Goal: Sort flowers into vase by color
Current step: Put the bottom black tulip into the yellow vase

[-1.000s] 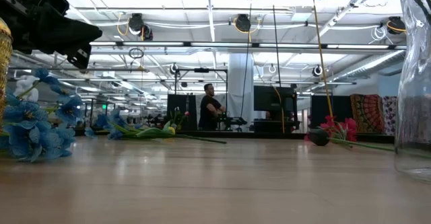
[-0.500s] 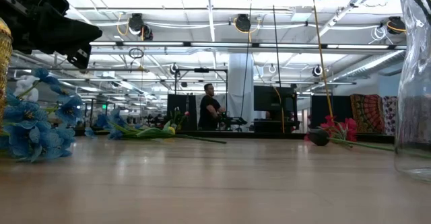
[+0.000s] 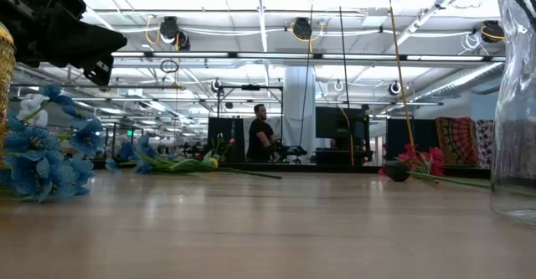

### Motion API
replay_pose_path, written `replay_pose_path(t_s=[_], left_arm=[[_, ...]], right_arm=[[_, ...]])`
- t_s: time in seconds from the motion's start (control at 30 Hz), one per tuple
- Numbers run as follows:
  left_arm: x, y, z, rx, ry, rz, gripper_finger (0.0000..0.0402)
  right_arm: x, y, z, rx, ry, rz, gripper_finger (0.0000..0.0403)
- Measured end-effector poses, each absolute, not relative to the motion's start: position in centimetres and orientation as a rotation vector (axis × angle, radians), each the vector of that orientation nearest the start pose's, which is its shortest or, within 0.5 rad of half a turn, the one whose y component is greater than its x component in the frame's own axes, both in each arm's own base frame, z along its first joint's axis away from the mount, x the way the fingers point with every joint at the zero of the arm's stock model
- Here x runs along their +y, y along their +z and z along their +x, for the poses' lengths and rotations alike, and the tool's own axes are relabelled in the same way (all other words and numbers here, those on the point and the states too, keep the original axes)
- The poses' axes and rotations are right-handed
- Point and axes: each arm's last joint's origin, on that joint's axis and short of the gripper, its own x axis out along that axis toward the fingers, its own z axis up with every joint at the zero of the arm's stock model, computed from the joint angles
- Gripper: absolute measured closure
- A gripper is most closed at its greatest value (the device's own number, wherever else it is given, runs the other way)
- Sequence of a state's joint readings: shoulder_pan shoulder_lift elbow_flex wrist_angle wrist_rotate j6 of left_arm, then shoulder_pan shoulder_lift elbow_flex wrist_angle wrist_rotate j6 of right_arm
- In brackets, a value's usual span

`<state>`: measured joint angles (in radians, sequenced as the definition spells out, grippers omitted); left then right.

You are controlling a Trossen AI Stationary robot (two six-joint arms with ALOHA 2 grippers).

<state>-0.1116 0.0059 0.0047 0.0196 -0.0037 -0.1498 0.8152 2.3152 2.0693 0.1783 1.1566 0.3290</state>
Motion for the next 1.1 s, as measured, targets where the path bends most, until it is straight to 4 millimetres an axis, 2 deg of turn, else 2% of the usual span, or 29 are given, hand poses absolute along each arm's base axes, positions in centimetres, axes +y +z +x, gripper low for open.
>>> replay_pose_path(t_s=[0.2,0.3,0.5,0.8,0.97,1.1], left_arm=[[-1.1,16.7,9.7,-0.011,-0.109,-0.151,0.0366],[-1.1,16.7,9.7,-0.01,-0.109,-0.151,0.0366],[-1.1,16.7,9.7,-0.01,-0.109,-0.151,0.0366],[-1.1,16.6,9.7,-0.01,-0.109,-0.151,0.0366],[-1.1,16.7,9.7,-0.01,-0.109,-0.151,0.0366],[-1.1,16.7,9.7,-0.01,-0.109,-0.151,0.0366]], right_arm=[[36.4,26.0,40.6,-0.026,-0.346,0.294,0.0403],[36.2,25.6,41.0,-0.05,-0.346,0.325,0.0403],[35.7,25.6,41.6,-0.049,-0.358,0.278,0.0403],[32.5,26.8,44.6,-0.116,-0.23,0.262,0.0403],[31.2,28.1,45.2,-0.196,-0.276,0.111,0.0403],[30.4,28.3,45.7,-0.205,-0.297,0.054,0.0403]])
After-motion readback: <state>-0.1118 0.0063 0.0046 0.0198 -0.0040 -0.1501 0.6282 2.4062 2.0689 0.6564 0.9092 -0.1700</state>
